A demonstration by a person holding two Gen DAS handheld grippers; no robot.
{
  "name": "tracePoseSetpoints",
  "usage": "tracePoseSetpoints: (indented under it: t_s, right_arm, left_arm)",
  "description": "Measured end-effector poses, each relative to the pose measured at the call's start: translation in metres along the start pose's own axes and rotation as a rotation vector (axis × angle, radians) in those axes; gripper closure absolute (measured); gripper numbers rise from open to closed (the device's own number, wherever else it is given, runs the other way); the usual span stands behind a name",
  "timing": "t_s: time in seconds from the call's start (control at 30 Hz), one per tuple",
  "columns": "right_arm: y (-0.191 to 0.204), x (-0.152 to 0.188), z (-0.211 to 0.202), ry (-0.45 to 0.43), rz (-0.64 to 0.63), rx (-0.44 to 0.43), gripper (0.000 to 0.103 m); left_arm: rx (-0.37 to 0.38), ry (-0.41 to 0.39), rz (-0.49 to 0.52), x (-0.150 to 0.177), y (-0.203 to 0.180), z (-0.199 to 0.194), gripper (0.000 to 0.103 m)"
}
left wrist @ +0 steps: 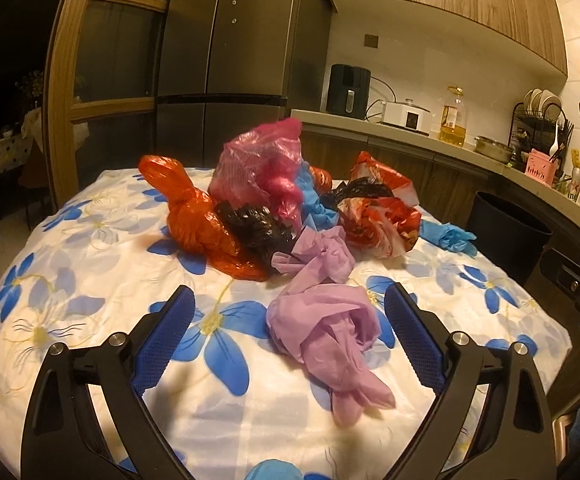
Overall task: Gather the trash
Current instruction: 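Grasp a lilac glove with the left tool while the right tool grasps another lilac glove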
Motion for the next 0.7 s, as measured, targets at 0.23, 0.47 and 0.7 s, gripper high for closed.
tracePoseSetpoints:
  t_s: [0.23,0.47,0.7]
  right_arm:
    - [0.010,0.004,0.018,-0.001,-0.019,-0.044,0.013]
    - [0.033,0.010,0.034,0.020,-0.044,-0.115,0.026]
    - [0.075,0.019,0.052,0.085,-0.088,-0.248,0.033]
  left_arm:
    - [0.003,0.105,-0.014,0.013,0.004,0.038,0.037]
    - [0.033,0.199,0.006,0.030,0.001,0.051,0.079]
    - [0.048,0.156,-0.028,0.027,0.008,0.028,0.097]
Point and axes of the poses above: each gripper's, at about its wrist camera, not at the fingertips, and z roughly the way its jaws point, y to its left, x to its underside, the point moved 6 cm from there along z, roughly the way its jaws point, and after that the axes turned 12 degrees about x, right-handed, at the moved point
